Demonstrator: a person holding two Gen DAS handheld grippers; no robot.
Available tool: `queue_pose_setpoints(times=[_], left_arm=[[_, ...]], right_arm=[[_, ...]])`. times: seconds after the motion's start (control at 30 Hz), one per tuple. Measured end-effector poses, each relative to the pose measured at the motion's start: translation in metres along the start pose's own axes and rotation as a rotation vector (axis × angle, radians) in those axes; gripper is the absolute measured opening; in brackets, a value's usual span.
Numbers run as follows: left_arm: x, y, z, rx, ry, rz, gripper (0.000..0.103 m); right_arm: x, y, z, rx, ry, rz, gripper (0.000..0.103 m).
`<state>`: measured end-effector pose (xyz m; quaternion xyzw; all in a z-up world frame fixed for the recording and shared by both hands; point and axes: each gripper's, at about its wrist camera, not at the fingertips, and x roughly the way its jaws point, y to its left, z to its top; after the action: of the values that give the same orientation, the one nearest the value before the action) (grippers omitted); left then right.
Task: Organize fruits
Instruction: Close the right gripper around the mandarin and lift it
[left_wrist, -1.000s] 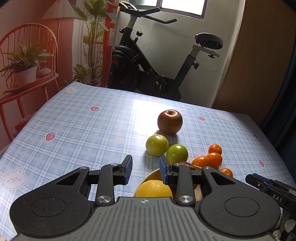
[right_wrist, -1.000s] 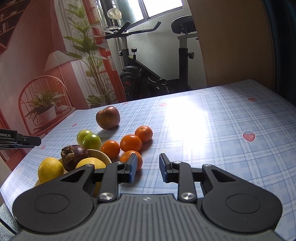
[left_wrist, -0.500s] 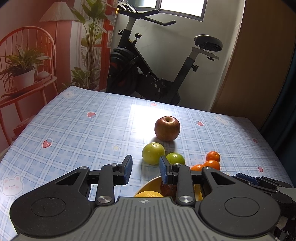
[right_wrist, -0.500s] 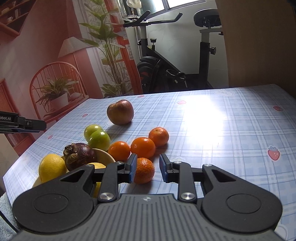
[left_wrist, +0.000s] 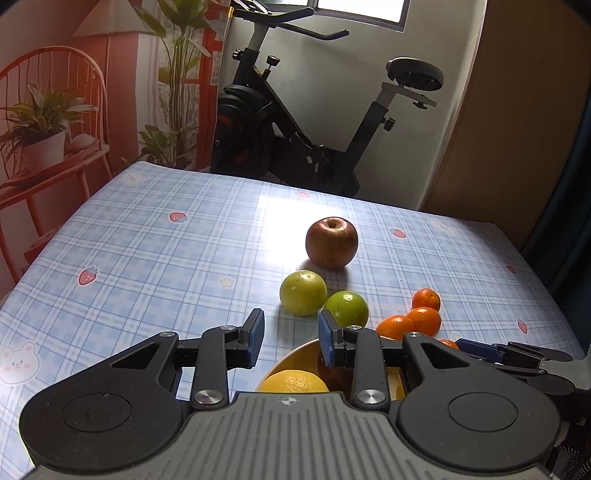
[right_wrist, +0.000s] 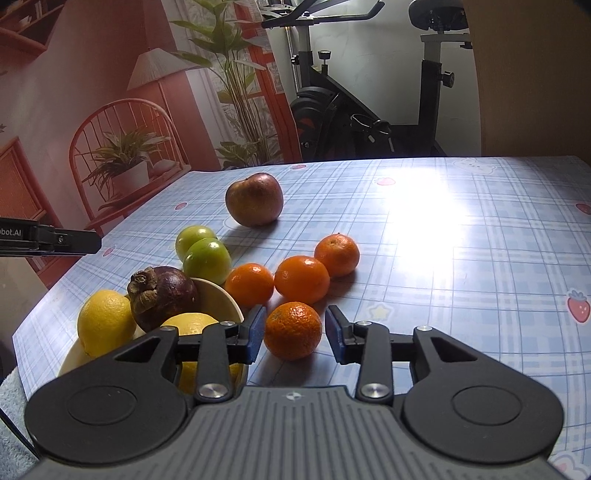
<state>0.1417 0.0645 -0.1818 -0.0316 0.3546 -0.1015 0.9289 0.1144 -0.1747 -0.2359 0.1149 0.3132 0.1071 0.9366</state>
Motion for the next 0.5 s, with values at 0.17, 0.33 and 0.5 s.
queue_pose_setpoints(times=[0.17,0.33,0.5], left_arm=[[0.000,0.000,0.000,0.003,0.007,-0.001,0.034],[0.000,-0.001,0.000,0.006,0.009,-0.003,0.034],[0.000,-0.002,0.000,0.008,0.012,-0.006,0.034]], right_arm=[[0.004,-0.001,0.001,0.015,0.009,0.012,0.040],[0.003,-0.007,-0.001,0.059,0.012,0.033,0.041],[0.002,-0.010,-0.002,0.078,0.015,0.039,0.041]])
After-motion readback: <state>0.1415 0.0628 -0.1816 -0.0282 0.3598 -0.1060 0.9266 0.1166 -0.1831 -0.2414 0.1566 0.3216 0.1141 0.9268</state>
